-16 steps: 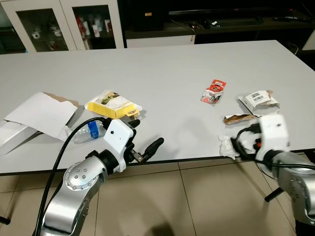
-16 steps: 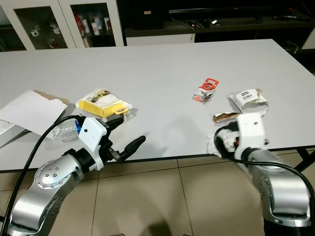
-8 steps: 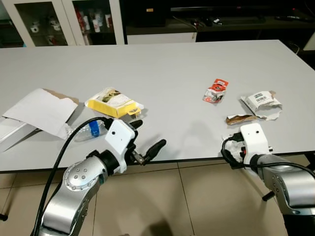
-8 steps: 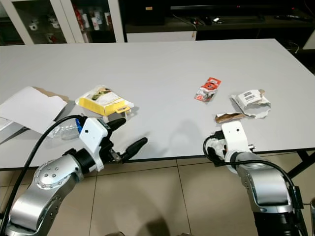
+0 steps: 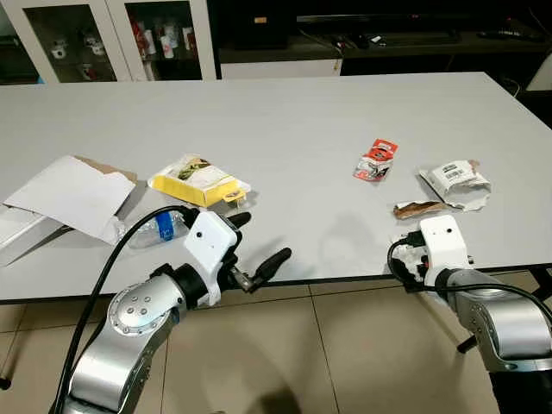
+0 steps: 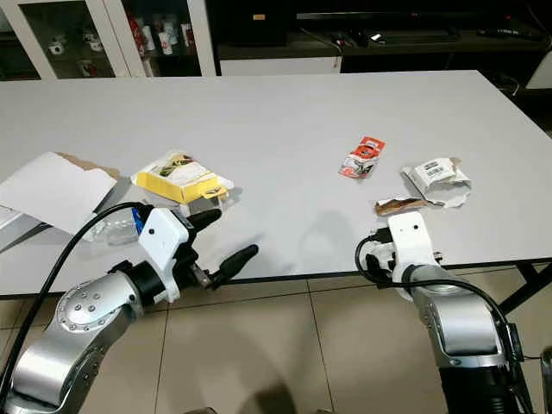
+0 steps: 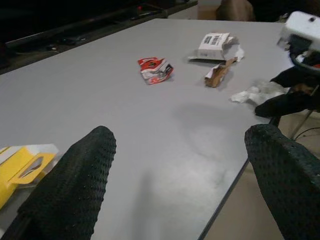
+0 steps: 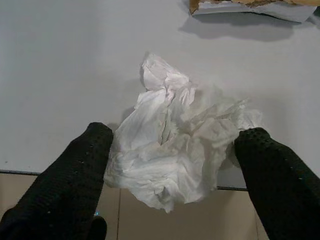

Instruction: Picking trash to rubbish bin

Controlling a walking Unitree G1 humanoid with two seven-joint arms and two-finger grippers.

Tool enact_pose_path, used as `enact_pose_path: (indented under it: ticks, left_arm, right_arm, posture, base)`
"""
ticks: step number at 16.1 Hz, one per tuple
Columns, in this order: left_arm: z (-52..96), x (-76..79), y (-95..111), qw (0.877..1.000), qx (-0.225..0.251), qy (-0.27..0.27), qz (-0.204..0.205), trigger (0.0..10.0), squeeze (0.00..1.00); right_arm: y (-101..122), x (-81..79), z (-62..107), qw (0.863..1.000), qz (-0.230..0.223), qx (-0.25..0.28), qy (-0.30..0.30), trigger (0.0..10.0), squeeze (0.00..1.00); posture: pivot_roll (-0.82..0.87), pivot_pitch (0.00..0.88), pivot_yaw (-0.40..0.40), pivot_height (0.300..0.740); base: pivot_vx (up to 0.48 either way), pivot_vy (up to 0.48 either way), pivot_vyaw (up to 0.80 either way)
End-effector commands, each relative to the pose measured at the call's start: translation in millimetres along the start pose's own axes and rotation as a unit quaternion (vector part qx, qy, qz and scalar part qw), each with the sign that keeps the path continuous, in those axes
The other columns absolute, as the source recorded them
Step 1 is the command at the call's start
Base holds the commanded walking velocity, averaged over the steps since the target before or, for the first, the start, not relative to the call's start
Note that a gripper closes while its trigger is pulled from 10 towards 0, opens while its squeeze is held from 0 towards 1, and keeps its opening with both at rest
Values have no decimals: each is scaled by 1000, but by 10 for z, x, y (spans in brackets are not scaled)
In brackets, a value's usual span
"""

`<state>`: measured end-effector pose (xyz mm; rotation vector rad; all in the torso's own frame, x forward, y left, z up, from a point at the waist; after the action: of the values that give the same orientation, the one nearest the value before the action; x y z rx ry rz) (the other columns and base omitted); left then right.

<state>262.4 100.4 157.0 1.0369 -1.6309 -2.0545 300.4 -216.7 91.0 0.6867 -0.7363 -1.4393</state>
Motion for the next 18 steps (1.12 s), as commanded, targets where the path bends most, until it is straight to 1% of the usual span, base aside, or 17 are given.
enact_pose_path:
  ticks: [1,4,8,13,16,18]
  left_arm:
    - [4,56,43,1000,7,-17,3,10000,0]
    - [2,86,47,1000,8,-27,6,10000,0]
    - [7,65,22,1000,0,-25,-2,10000,0]
    - [-6,12,-1,1000,-6,-11,-12,10000,0]
    - [-7,-33,-10,1000,-8,8,-15,10000,0]
    - [-6,-29,-22,1000,-10,9,-15,10000,0]
  right_arm:
    - [-116,48,-31,1000,-11,-26,-8,0,0]
    - [-107,32,-34,1000,-13,-24,-4,0,0]
    - [-70,30,-35,1000,-18,-16,-3,0,0]
    - [-30,20,-39,1000,-21,-8,-2,0,0]
    - [-41,7,-30,1000,-25,-5,3,0,0]
    - [-34,0,-26,1000,-29,-2,5,0,0]
  posture:
    - [16,59,-2,740]
    - [17,58,1,740]
    - [19,55,2,740]
    - [17,45,-2,740]
    - [16,43,-6,740]
    - [13,41,-3,740]
  base:
    - [0,0,0]
    - [0,0,0]
    - [0,0,0]
    - [0,0,0]
    - [0,0,0]
    - [0,0,0]
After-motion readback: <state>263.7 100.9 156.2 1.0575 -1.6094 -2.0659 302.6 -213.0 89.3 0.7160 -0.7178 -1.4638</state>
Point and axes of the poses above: a point about 5 cm out from each wrist's last joint towards the gripper, its own z axis pointing back from the gripper into the wrist, its own y axis along the axis of the wrist's last joint, x = y × z, the point moved 3 cm from there along -z, pointing out of the wrist towards the gripper, and after that the axes turned 11 degrees about -z, right-handed, at the moved point
